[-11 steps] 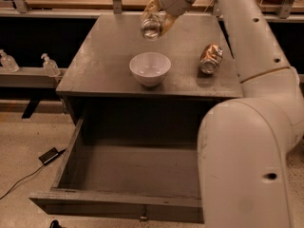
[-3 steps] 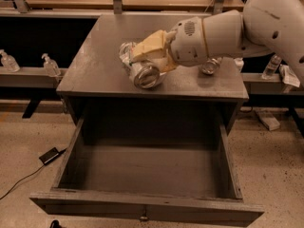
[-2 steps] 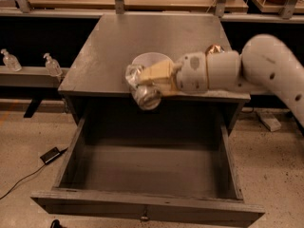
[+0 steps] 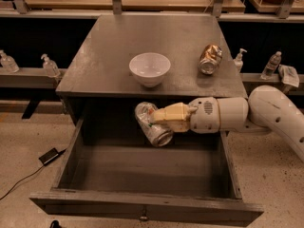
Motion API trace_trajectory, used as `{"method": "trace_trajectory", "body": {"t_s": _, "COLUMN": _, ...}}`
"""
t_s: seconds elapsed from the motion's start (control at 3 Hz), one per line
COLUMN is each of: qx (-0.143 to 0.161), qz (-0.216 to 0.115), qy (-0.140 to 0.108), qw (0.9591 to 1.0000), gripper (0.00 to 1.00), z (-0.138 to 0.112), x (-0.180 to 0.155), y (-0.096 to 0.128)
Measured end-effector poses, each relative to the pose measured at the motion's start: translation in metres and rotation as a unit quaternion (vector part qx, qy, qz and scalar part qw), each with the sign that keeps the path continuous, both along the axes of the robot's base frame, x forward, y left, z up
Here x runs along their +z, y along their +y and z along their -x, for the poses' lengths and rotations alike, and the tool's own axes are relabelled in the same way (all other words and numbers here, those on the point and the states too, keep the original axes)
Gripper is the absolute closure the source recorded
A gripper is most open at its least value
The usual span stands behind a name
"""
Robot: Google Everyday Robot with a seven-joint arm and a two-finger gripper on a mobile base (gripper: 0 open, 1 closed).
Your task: Place 7up can into top drawer
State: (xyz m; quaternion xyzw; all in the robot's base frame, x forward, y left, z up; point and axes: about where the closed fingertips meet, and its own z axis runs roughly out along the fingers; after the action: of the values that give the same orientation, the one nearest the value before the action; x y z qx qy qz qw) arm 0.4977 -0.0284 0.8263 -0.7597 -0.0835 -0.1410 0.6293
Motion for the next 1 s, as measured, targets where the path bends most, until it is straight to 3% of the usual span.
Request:
{"method": "trace_trajectory", "body": {"t_s": 0.33, "qx": -0.024, "qz": 0.042, "qy": 0.041, "qw": 0.998, "gripper": 0.78, "z": 0.019, "x": -0.053, "y": -0.025}}
{"method": "trace_trajectory", "body": {"t_s": 0.67, "qx": -0.064, "qz": 0.123, "qy": 0.067, "qw": 0.988, "gripper": 0.53, "z": 0.026, "x": -0.101, "y": -0.046}}
{"method": "trace_trajectory", "body": {"t_s": 1.0, "qx": -0.091, "qz": 0.191, "qy": 0.097, "qw": 0.9725, "gripper": 0.3, "z": 0.032, "x": -0.135, "y": -0.059}}
